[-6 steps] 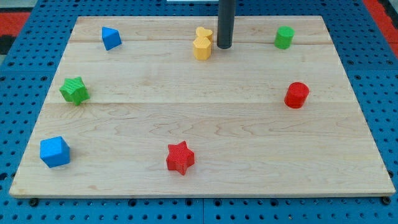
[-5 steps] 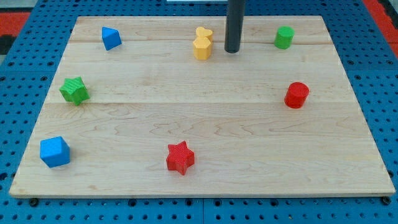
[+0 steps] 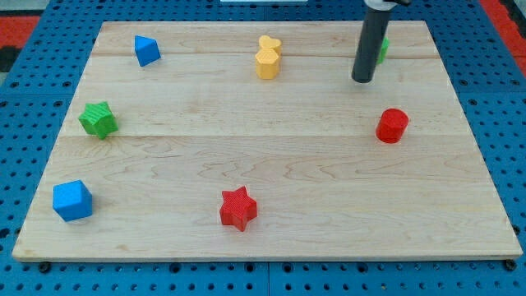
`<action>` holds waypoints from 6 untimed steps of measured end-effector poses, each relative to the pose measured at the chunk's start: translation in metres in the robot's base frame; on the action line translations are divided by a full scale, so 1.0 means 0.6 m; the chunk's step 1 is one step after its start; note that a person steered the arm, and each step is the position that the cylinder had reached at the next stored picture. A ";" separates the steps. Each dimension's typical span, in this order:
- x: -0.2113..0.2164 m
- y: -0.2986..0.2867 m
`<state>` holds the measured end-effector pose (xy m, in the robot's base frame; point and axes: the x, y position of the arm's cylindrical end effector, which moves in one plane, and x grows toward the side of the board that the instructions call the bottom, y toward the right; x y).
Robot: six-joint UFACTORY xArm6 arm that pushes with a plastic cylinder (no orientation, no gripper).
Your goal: Move green circle into the yellow blocks
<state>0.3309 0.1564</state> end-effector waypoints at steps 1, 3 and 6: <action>-0.033 0.047; -0.157 0.115; -0.144 0.172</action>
<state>0.2445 0.2598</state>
